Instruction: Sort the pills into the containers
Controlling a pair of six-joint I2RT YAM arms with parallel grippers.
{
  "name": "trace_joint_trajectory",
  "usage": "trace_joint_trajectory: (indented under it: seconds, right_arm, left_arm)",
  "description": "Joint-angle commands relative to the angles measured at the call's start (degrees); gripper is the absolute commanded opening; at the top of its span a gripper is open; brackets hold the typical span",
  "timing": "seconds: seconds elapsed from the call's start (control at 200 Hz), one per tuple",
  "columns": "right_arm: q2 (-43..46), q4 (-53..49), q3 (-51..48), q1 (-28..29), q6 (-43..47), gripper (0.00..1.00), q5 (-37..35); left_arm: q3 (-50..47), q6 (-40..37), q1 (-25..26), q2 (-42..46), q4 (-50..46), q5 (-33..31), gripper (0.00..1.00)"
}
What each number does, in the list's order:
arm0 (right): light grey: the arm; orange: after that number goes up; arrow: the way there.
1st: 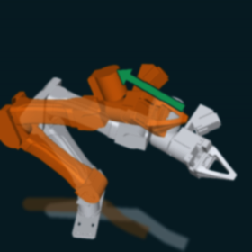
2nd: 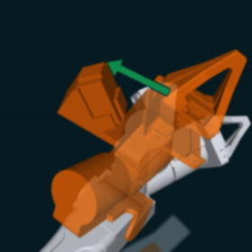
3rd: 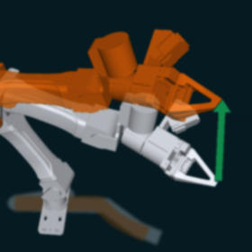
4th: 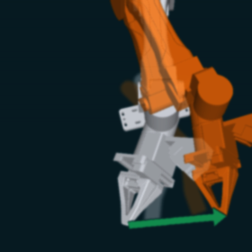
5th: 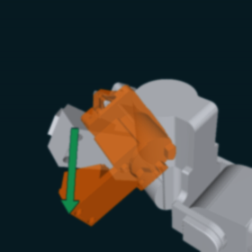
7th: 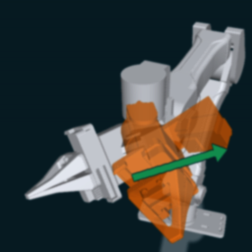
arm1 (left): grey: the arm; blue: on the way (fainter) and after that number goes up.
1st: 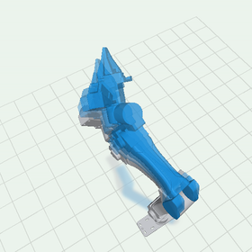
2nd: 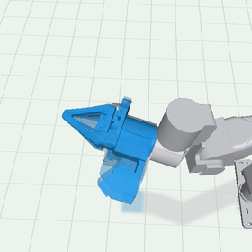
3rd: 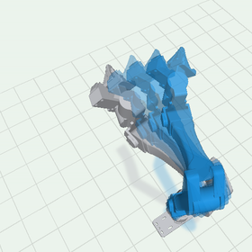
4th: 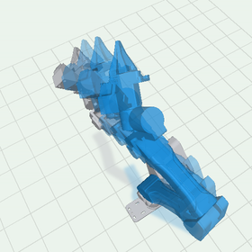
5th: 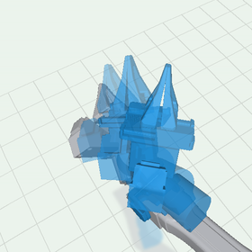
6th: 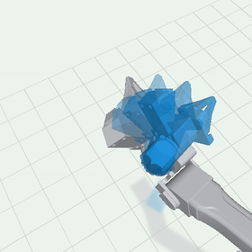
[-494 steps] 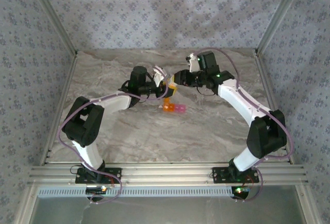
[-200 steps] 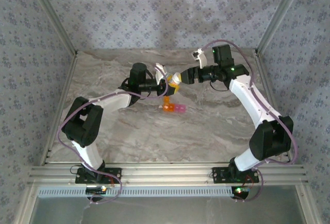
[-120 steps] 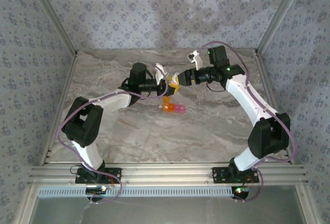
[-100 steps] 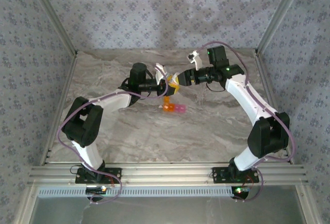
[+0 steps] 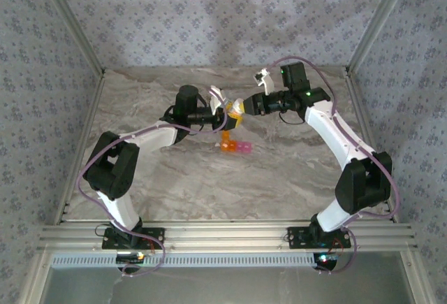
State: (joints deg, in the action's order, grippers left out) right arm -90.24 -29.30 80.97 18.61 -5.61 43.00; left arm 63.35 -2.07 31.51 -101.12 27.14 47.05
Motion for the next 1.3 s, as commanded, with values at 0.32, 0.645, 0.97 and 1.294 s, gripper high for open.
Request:
trace_joint_trajectory:
  seconds: [0.32,0.645,0.97,1.294]
  right_arm:
    - [0.2,11.6,-8.5,6.6,-20.7,0.33,-10.9]
    - [0.6,10.3,-7.5,4.4,-19.1,0.37,-9.3]
    - [7.8,8.1,-8.8,-3.6,-10.0,0.58,0.9]
    - [5.0,8.4,-3.9,-1.6,-9.9,0.76,-1.9]
  left_arm:
    - [0.4,-4.5,3.8,3.4,2.0,-7.0,0.0]
    - [-0.2,-3.6,3.2,1.5,3.8,-6.9,0.0]
    - [0.4,-1.2,0.6,1.3,4.3,-1.6,0.0]
    - [2.5,1.5,0.5,0.0,4.1,3.5,0.0]
